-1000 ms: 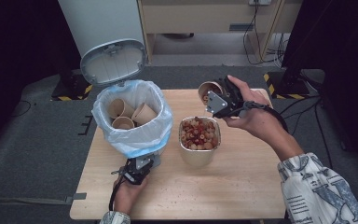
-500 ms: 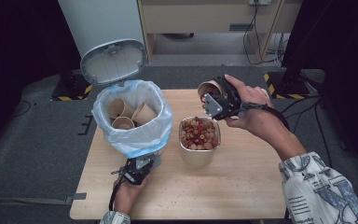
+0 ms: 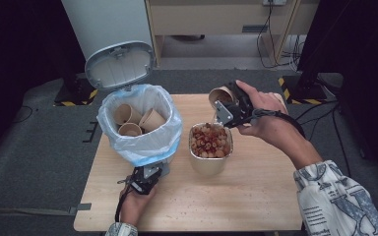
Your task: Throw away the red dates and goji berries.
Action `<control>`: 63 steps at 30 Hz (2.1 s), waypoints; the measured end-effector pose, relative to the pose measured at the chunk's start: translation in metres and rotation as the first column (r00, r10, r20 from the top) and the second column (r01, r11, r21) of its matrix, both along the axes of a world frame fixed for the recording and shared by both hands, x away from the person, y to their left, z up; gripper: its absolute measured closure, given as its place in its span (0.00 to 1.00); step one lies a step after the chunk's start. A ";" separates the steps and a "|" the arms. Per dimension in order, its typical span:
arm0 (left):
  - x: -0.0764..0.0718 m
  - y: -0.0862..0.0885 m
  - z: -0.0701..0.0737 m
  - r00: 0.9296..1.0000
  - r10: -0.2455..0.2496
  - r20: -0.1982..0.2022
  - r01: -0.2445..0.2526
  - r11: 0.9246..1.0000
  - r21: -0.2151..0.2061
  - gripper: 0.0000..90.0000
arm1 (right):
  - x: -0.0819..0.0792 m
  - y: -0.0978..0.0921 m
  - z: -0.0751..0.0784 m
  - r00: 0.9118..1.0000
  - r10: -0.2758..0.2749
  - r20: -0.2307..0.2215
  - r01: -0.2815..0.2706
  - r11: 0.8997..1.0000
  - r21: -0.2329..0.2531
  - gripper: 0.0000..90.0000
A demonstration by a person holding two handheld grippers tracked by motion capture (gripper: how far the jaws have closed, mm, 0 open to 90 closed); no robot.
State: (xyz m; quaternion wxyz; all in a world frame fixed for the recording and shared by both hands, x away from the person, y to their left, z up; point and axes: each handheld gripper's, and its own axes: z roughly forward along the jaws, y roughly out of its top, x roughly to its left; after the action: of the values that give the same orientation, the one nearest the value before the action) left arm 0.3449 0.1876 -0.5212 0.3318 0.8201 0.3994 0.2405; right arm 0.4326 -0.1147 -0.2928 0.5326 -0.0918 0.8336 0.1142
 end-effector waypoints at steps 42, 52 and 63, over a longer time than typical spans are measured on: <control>0.000 0.000 0.000 1.000 -0.001 -0.001 0.001 1.000 0.002 1.00 | -0.002 -0.007 0.006 0.999 0.011 -0.036 -0.008 0.997 0.077 0.34; 0.000 0.000 0.000 1.000 0.001 -0.003 -0.001 1.000 -0.001 1.00 | -0.002 -0.005 0.005 0.999 0.013 -0.037 -0.009 0.996 0.089 0.34; 0.000 0.000 0.000 1.000 0.000 -0.003 0.000 1.000 -0.001 1.00 | -0.002 0.004 0.001 0.999 0.014 0.052 -0.012 0.999 -0.051 0.34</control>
State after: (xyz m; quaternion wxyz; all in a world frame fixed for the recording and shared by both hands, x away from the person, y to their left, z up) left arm 0.3449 0.1880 -0.5211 0.3318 0.8203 0.3998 0.2390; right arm 0.4306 -0.1111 -0.2921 0.5509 -0.1136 0.8214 0.0940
